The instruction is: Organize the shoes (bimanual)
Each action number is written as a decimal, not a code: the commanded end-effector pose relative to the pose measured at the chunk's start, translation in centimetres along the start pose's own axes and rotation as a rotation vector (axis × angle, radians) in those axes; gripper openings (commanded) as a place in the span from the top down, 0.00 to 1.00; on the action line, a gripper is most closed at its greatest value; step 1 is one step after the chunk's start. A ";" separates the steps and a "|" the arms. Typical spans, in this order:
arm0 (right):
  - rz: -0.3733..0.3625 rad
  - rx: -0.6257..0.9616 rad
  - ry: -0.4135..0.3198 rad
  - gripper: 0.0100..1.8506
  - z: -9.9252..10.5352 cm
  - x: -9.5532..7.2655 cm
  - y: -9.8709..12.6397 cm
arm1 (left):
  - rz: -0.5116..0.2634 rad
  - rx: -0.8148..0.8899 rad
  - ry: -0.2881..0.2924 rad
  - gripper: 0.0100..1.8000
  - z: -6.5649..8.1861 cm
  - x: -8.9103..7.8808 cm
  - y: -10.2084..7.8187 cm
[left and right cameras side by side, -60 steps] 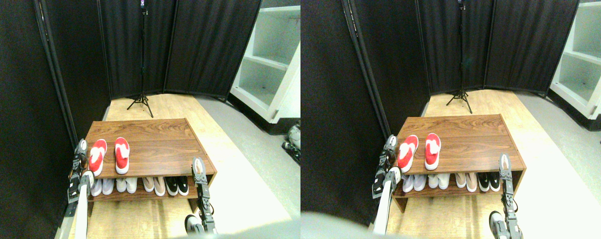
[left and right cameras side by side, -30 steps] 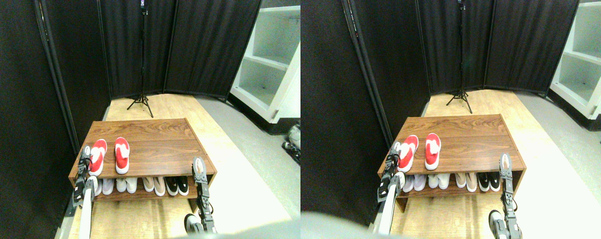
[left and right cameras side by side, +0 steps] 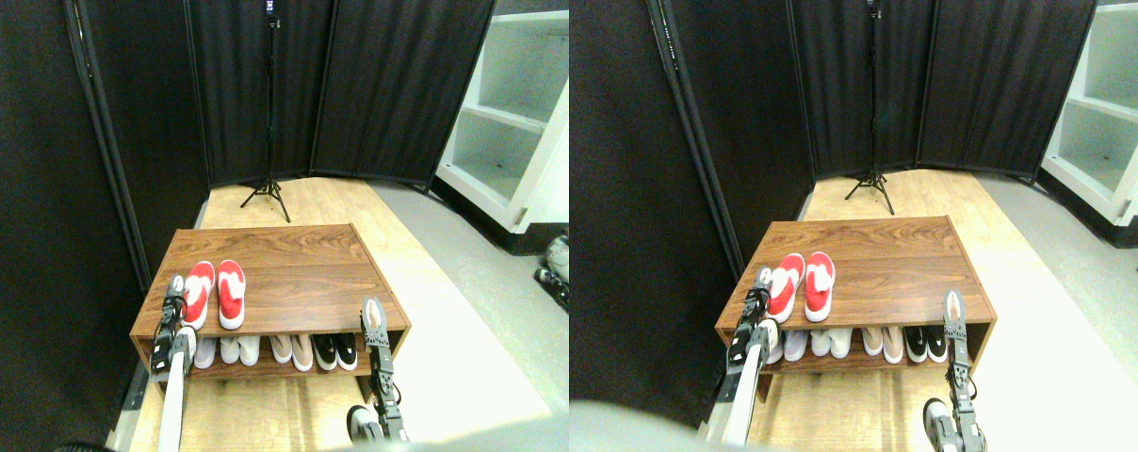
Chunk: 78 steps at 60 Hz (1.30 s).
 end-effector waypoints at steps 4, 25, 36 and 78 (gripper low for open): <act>0.060 0.036 -0.017 1.00 0.2 0.1 1.2 | -0.027 0.041 0.005 1.00 -1.0 -0.1 -1.5; 0.075 0.031 -0.009 1.00 0.0 0.2 1.1 | -0.031 0.012 -0.018 1.00 -1.8 -1.6 -1.8; 0.062 0.037 -0.012 1.00 -0.2 0.1 1.3 | -0.049 -0.017 -0.008 1.00 -1.5 -2.3 -1.3; 0.046 0.026 -0.016 1.00 0.4 -0.4 0.9 | -0.227 -0.022 -0.101 1.00 4.6 -5.6 -1.7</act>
